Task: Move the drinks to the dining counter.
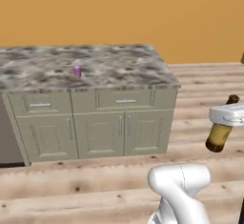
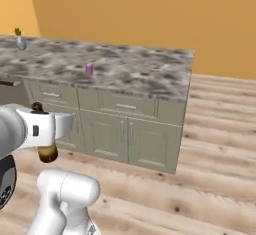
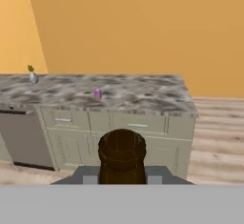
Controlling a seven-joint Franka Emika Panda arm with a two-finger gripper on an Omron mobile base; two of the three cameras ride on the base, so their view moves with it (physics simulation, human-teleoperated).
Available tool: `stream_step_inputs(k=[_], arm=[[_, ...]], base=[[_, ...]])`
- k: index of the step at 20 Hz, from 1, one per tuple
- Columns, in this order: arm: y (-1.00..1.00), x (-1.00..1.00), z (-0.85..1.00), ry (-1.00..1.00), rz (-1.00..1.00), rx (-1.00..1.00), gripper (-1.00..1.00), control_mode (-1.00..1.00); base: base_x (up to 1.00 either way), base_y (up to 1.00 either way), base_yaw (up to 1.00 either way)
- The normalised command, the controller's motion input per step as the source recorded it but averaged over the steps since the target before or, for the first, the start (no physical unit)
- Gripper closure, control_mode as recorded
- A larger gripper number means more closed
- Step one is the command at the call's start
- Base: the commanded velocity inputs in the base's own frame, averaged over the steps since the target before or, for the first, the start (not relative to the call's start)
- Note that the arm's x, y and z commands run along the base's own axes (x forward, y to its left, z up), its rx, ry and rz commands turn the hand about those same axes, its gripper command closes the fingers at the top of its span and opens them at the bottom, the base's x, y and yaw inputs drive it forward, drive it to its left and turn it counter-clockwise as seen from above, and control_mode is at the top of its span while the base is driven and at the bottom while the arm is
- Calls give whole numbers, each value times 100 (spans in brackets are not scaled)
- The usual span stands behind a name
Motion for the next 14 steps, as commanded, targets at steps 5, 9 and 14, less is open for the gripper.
stream_step_inputs(k=[5,9,14], arm=[[0,0,0,0,0,0,100,100],[0,0,0,0,0,0,100,100],[0,0,0,0,0,0,100,100]], base=[[100,6,-50],[100,28,-41],[100,58,-29]])
